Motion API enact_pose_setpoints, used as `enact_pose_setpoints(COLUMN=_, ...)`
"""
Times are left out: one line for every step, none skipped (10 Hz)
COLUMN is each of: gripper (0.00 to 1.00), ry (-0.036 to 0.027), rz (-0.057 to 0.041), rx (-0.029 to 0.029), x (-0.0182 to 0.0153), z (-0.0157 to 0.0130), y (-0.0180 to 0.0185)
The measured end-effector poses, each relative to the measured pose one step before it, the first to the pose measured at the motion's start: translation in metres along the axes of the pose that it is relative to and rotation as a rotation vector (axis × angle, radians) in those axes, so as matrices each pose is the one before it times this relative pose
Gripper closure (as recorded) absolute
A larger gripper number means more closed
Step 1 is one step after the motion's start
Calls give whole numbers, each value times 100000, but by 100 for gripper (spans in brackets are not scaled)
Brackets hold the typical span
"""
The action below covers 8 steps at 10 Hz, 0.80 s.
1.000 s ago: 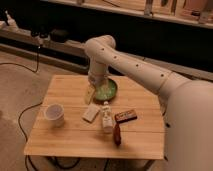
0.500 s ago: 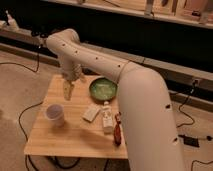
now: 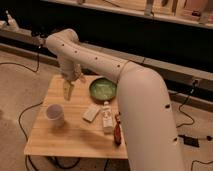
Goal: Pick up the ceramic cup
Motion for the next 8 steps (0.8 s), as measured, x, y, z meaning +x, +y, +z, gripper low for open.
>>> enact_pose_setpoints(gripper=20, ry=1629, rz=-592, rx=298, x=550, z=335, y=-210)
enact_pose_setpoints(gripper=20, ry=2937, rz=-1497, rx=973, x=1244, z=647, y=-617)
enact_pose_setpoints(gripper=20, ry=3576, rz=-2338, rx=1282, x=1655, z=1038, y=-629)
enact_pose_setpoints(gripper=20, ry=3015, rz=-1991, rx=730, x=1374, z=1036, y=-326)
enact_pose_setpoints(gripper=20, ry=1556, rz=-1099, rx=155, x=659, z=804, y=28)
enact_pose_setpoints(gripper=20, ry=1771, rz=-1489, rx=-674, x=757, z=1015, y=152)
enact_pose_setpoints(gripper=20, ry=706, rz=-413, rx=-994, x=382, z=867, y=239)
enact_pose_setpoints(gripper=20, ry=163, rz=-253, rx=-131, x=170, z=120, y=-69)
